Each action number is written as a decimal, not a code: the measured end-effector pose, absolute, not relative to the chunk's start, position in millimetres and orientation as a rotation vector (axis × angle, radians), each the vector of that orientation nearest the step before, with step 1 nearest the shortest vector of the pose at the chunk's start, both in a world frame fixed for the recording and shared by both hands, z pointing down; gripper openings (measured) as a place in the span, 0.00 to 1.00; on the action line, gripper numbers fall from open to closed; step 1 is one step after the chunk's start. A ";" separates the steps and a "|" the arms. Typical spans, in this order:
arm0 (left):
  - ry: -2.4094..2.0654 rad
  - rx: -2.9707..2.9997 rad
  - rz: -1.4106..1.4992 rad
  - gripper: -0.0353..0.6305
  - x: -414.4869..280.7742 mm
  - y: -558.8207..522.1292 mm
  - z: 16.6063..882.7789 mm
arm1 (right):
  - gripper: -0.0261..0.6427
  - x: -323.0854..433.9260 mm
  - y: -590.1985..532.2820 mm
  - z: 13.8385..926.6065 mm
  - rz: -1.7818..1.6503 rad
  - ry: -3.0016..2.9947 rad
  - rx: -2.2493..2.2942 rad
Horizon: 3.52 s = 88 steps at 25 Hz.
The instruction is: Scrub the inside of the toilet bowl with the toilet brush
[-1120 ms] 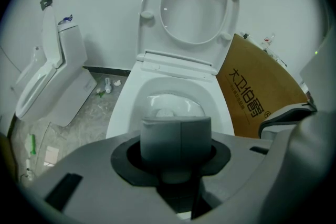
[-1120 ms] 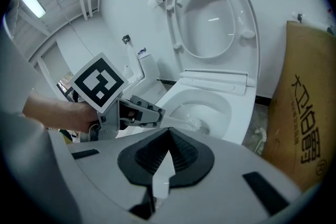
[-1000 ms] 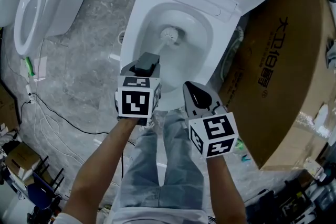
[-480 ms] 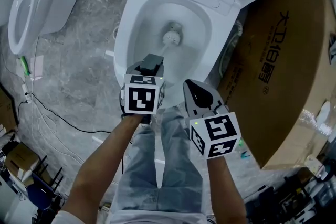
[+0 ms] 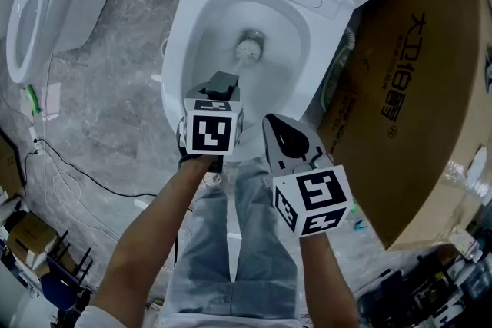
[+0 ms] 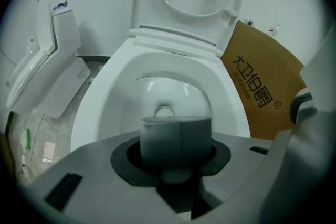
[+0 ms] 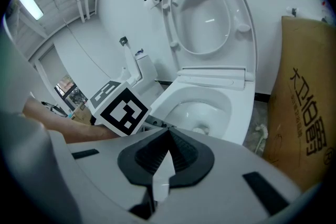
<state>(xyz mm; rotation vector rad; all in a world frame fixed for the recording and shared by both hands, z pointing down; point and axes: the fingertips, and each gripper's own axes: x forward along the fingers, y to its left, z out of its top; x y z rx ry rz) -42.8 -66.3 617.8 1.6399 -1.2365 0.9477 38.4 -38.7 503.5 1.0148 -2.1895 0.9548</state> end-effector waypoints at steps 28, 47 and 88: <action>-1.230 1.681 0.900 0.29 -79.3 33.4 540.0 | 0.04 -2.5 16.0 449.7 0.897 -2.193 1.197; -1.369 1.938 0.623 0.29 -117.7 79.1 285.9 | 0.04 -55.4 76.8 252.4 0.684 -2.323 1.302; -1.406 2.306 0.442 0.29 -91.3 111.2 133.4 | 0.04 -38.2 117.7 120.0 0.442 -2.391 1.449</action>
